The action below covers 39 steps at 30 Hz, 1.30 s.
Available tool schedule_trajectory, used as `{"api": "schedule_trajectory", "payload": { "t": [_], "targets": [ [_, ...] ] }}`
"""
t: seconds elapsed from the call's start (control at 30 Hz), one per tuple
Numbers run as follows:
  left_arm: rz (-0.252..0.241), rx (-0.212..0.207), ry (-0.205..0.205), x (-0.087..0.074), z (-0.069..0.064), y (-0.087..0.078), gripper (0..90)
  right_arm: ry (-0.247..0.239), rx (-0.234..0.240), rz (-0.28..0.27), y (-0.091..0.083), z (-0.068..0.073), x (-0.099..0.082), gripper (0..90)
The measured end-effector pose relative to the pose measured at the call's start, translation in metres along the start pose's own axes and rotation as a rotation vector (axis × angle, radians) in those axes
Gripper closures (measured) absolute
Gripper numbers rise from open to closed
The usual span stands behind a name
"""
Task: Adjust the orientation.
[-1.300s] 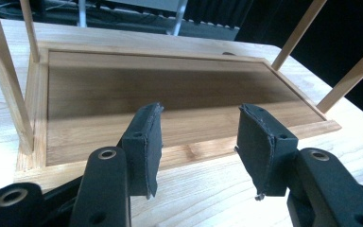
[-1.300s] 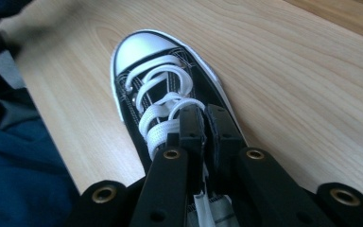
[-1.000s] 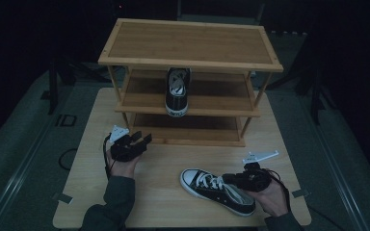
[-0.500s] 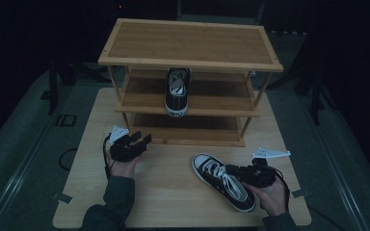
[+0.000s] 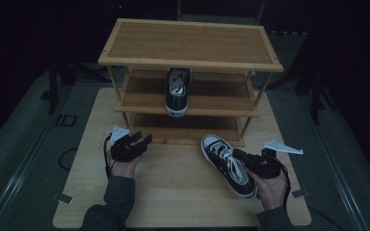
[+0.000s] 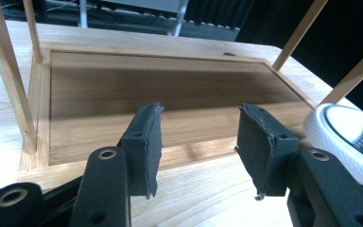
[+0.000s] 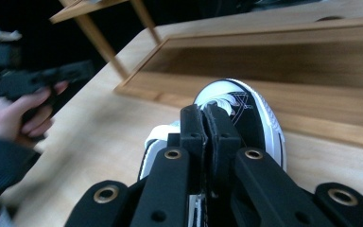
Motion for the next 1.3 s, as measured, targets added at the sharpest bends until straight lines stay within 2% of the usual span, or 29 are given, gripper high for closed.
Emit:
{"api": "schedule_trajectory", "payload": {
  "t": [0.27,0.37,0.43,0.63,0.7,0.83,0.93,1.07,1.17,1.2,1.23,1.27,1.3],
  "targets": [
    [-0.002,0.001,-0.002,0.0,0.001,-0.001,51.1,0.06,-0.066,-0.048,0.023,-0.011,-0.004,87.0],
    [-0.001,0.001,-0.005,0.0,0.001,-0.001,51.1,0.07,-0.076,-0.032,0.027,-0.014,-0.012,87.0],
    [0.0,0.001,-0.003,0.0,0.001,-0.001,51.1,0.083,-0.056,-0.023,0.026,-0.015,-0.017,86.9],
    [0.002,-0.001,-0.001,-0.001,0.0,0.0,51.1,0.095,-0.064,0.002,0.025,-0.017,-0.027,86.7],
    [0.003,-0.001,0.0,-0.001,0.0,0.001,51.1,0.096,-0.058,0.031,0.026,-0.016,-0.035,86.5],
    [0.006,-0.001,-0.001,-0.002,0.0,0.001,51.1,0.082,-0.059,0.046,0.025,-0.016,-0.041,86.2],
    [0.009,0.001,0.003,-0.003,0.0,0.002,50.9,0.065,-0.08,0.072,0.023,-0.022,-0.047,85.3],
    [0.013,0.005,0.003,-0.004,0.001,0.002,50.8,0.05,-0.073,0.081,0.02,-0.024,-0.05,80.0],
    [0.011,0.006,0.0,-0.004,0.002,0.001,50.8,-0.03,-0.105,0.105,0.019,-0.021,-0.054,74.0],
    [0.011,0.006,0.0,-0.004,0.002,0.001,50.8,-0.03,-0.105,0.105,0.019,-0.021,-0.054,74.0],
    [0.012,0.008,0.0,-0.004,0.003,0.001,50.8,-0.062,-0.125,0.11,0.019,-0.02,-0.056,73.5],
    [0.012,0.008,-0.001,-0.004,0.003,0.001,50.8,-0.099,-0.159,0.139,0.018,-0.018,-0.062,73.3],
    [0.012,0.009,-0.001,-0.004,0.003,0.001,50.8,-0.11,-0.169,0.144,0.017,-0.018,-0.063,73.4]
  ]
}}
Point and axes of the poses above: each handheld gripper's, and its own axes: y roughly forward along the jaws, x roughly out of its top, z roughly to its left, the point moved 6 cm from there along y, roughly forward along the jaws, and after that the axes turned 3 degrees about z, right-handed, at the moved point
